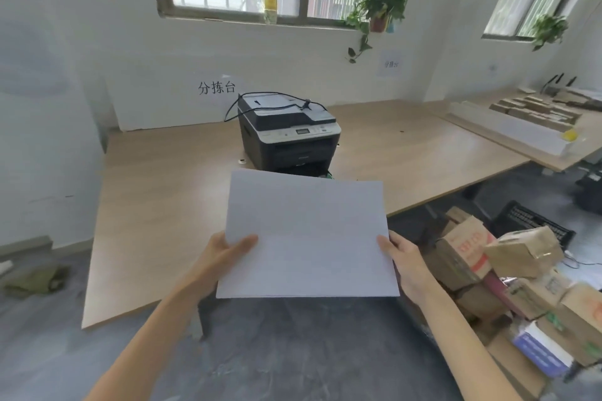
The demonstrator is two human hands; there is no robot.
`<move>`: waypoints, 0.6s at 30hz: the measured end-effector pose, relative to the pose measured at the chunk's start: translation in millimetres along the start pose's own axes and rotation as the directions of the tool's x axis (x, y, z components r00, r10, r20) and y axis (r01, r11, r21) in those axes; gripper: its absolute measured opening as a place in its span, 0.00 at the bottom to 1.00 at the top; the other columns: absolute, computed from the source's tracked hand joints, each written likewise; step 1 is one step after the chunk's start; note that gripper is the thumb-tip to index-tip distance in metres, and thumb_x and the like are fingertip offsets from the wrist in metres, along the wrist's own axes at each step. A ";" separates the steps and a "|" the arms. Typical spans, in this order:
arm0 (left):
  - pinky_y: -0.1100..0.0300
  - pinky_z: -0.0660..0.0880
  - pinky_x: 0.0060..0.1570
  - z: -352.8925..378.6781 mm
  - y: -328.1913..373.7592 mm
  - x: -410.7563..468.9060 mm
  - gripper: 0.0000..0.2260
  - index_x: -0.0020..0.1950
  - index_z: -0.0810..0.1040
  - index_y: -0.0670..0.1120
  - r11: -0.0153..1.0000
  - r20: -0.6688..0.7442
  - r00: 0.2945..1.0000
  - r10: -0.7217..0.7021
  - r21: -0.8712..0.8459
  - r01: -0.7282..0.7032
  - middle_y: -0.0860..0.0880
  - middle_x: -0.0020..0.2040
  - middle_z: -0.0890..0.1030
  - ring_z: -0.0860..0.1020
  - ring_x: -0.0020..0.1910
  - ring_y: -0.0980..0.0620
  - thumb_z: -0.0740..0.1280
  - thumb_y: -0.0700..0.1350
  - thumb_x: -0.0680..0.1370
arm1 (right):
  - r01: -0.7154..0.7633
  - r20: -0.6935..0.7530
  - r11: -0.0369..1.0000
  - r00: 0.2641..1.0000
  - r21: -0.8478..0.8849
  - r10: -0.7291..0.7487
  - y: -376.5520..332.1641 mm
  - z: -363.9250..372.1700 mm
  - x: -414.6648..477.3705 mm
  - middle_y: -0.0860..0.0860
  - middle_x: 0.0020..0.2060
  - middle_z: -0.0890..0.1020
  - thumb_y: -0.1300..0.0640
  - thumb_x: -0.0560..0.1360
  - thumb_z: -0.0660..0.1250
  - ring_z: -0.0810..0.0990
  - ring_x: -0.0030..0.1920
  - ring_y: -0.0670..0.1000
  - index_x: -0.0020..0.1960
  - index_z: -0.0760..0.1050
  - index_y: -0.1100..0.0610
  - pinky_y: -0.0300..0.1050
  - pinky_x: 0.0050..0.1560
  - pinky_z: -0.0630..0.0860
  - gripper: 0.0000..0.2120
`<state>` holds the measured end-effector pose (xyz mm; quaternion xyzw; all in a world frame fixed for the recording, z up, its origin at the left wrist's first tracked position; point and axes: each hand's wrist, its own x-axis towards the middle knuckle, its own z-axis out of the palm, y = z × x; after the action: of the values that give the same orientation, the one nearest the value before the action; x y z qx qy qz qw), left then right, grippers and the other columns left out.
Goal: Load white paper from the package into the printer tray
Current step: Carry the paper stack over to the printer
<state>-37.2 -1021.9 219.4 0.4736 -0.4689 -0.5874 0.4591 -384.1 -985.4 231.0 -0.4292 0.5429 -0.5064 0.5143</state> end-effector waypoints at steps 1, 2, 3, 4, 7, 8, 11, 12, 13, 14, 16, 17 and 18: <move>0.64 0.80 0.32 -1.3 1.6 5.1 0.09 0.42 0.86 0.56 1.000 -0.028 1.000 -0.003 -0.006 0.003 0.54 0.40 0.88 0.86 0.39 0.53 0.77 0.56 0.65 | 0.001 0.016 1.000 1.000 0.018 -0.001 -1.0 2.9 8.2 0.51 0.52 0.85 0.45 0.71 0.66 0.85 0.51 0.54 0.56 0.78 0.53 0.46 0.45 0.83 0.17; 0.65 0.80 0.31 -2.8 2.6 10.4 0.04 0.41 0.87 0.55 1.000 -0.056 0.998 -0.007 -0.014 0.007 0.54 0.39 0.88 0.86 0.38 0.54 0.76 0.52 0.68 | -0.004 0.033 0.999 0.999 0.042 0.002 -1.3 4.8 17.2 0.52 0.53 0.85 0.46 0.73 0.66 0.84 0.53 0.55 0.58 0.78 0.54 0.48 0.48 0.83 0.18; 0.66 0.79 0.29 -4.2 3.0 16.0 0.02 0.39 0.87 0.53 1.000 -0.087 0.996 0.000 -0.023 -0.002 0.55 0.37 0.87 0.86 0.36 0.55 0.74 0.48 0.71 | -0.012 0.056 0.998 0.998 0.068 0.008 -1.6 6.3 26.1 0.53 0.55 0.84 0.46 0.75 0.64 0.83 0.54 0.55 0.60 0.77 0.55 0.49 0.51 0.82 0.18; 0.67 0.79 0.28 -5.8 2.2 22.6 0.05 0.38 0.87 0.50 0.999 -0.124 0.992 0.011 -0.029 -0.015 0.55 0.36 0.87 0.85 0.34 0.57 0.72 0.45 0.73 | -0.020 0.082 0.995 0.997 0.095 0.012 -1.9 7.3 35.0 0.53 0.56 0.84 0.47 0.77 0.63 0.83 0.56 0.55 0.62 0.76 0.56 0.48 0.52 0.81 0.18; 0.68 0.78 0.28 -8.9 2.9 43.3 0.04 0.42 0.83 0.47 0.998 -0.206 0.978 0.045 -0.025 -0.051 0.55 0.34 0.87 0.84 0.32 0.59 0.70 0.41 0.76 | -0.047 0.131 0.980 0.991 0.194 0.021 -5.4 15.0 64.7 0.54 0.59 0.82 0.46 0.76 0.62 0.81 0.59 0.54 0.64 0.74 0.56 0.43 0.49 0.81 0.21; 0.68 0.79 0.29 -9.7 2.3 51.5 0.03 0.44 0.82 0.47 0.998 -0.220 0.974 0.052 -0.021 -0.058 0.55 0.34 0.87 0.84 0.32 0.59 0.70 0.42 0.76 | -0.060 0.144 0.972 0.989 0.226 0.028 -6.7 18.6 75.8 0.55 0.59 0.82 0.46 0.76 0.62 0.80 0.59 0.53 0.65 0.74 0.57 0.42 0.49 0.81 0.22; 0.69 0.79 0.29 -9.6 1.7 78.5 0.03 0.44 0.82 0.49 0.997 -0.272 0.959 0.076 -0.013 -0.082 0.57 0.33 0.86 0.84 0.32 0.61 0.69 0.42 0.77 | -0.072 0.190 0.948 0.982 0.309 0.013 -9.2 29.3 113.3 0.55 0.57 0.82 0.50 0.81 0.57 0.81 0.57 0.54 0.64 0.74 0.59 0.41 0.50 0.80 0.18; 0.69 0.78 0.29 -9.7 1.9 88.1 0.04 0.44 0.81 0.49 0.996 -0.289 0.954 0.084 -0.017 -0.092 0.58 0.33 0.86 0.84 0.32 0.61 0.69 0.42 0.77 | -0.083 0.198 0.932 0.980 0.354 0.012 -9.6 32.3 126.7 0.54 0.54 0.83 0.51 0.82 0.55 0.81 0.54 0.53 0.62 0.76 0.58 0.40 0.47 0.80 0.17; 0.69 0.79 0.29 -9.6 2.7 97.7 0.04 0.44 0.81 0.50 0.994 -0.301 0.949 0.093 -0.022 -0.105 0.59 0.34 0.86 0.84 0.32 0.61 0.68 0.42 0.77 | -0.097 0.203 0.908 0.979 0.408 0.014 -9.4 35.4 140.5 0.53 0.52 0.83 0.51 0.82 0.54 0.81 0.52 0.52 0.61 0.77 0.57 0.40 0.45 0.80 0.17; 0.69 0.79 0.29 -9.0 4.2 106.6 0.04 0.44 0.81 0.50 0.993 -0.314 0.944 0.102 -0.030 -0.117 0.59 0.34 0.86 0.84 0.33 0.61 0.68 0.42 0.77 | -0.110 0.205 0.883 0.979 0.456 0.016 -9.6 38.6 153.7 0.52 0.53 0.84 0.50 0.82 0.54 0.81 0.53 0.52 0.61 0.77 0.57 0.41 0.47 0.80 0.17; 0.69 0.78 0.29 -7.9 7.5 125.1 0.04 0.45 0.81 0.50 0.988 -0.353 0.929 0.115 -0.056 -0.143 0.59 0.35 0.86 0.84 0.34 0.61 0.68 0.42 0.77 | -0.126 0.229 0.845 0.973 0.519 0.005 -10.1 47.8 181.1 0.53 0.60 0.81 0.48 0.82 0.54 0.79 0.60 0.52 0.67 0.73 0.56 0.47 0.58 0.79 0.20; 0.69 0.78 0.29 -7.0 9.8 134.3 0.04 0.45 0.81 0.50 0.985 -0.378 0.918 0.124 -0.064 -0.159 0.59 0.36 0.87 0.84 0.35 0.61 0.68 0.42 0.77 | -0.130 0.245 0.834 0.969 0.537 -0.006 -10.0 55.3 194.5 0.53 0.63 0.80 0.47 0.81 0.55 0.78 0.62 0.53 0.69 0.71 0.56 0.50 0.62 0.77 0.21; 0.68 0.79 0.30 -5.7 13.0 142.5 0.04 0.45 0.81 0.50 0.982 -0.403 0.905 0.135 -0.067 -0.176 0.59 0.37 0.87 0.85 0.36 0.60 0.68 0.43 0.77 | -0.141 0.259 0.828 0.966 0.543 -0.005 -10.1 64.8 206.7 0.54 0.63 0.80 0.47 0.80 0.57 0.78 0.63 0.53 0.69 0.71 0.55 0.51 0.63 0.77 0.21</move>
<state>-48.8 -1164.6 213.7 0.5197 -0.3719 -0.4640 0.6134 -341.4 -1197.7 218.2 -0.3012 0.3177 -0.5655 0.6989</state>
